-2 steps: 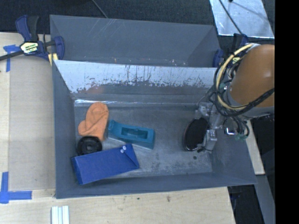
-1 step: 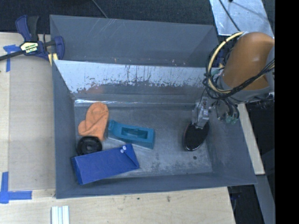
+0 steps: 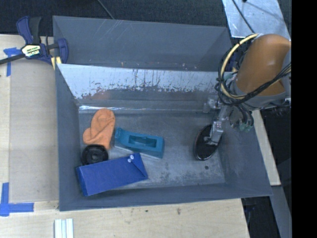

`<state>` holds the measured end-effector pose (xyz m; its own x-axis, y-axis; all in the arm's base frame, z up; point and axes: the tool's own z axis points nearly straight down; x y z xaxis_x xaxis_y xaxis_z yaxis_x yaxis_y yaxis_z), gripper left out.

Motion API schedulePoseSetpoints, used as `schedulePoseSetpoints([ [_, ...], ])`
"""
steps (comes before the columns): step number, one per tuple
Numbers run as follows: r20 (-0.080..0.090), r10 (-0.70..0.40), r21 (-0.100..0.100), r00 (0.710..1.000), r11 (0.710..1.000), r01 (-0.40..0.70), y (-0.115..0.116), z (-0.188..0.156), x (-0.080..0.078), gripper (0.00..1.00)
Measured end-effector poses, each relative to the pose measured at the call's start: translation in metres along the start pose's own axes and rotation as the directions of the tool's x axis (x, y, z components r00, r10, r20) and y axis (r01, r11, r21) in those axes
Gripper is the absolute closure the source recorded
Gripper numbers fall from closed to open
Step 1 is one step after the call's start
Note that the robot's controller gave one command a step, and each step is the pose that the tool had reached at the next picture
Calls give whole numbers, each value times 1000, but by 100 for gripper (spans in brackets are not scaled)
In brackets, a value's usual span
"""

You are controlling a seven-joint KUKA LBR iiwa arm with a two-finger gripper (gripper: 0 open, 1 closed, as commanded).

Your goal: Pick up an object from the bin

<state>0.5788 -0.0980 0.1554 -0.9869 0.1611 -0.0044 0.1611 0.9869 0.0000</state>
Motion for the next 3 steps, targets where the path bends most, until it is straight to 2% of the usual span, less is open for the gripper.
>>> schedulePoseSetpoints([
  [1,0,0,0,1000,1000,0,0,0,0,0],
  [2,2,-11,1,1000,1000,11,-34,28,35,100],
  [3,1,-12,1,1000,1000,12,-34,28,35,0],
])
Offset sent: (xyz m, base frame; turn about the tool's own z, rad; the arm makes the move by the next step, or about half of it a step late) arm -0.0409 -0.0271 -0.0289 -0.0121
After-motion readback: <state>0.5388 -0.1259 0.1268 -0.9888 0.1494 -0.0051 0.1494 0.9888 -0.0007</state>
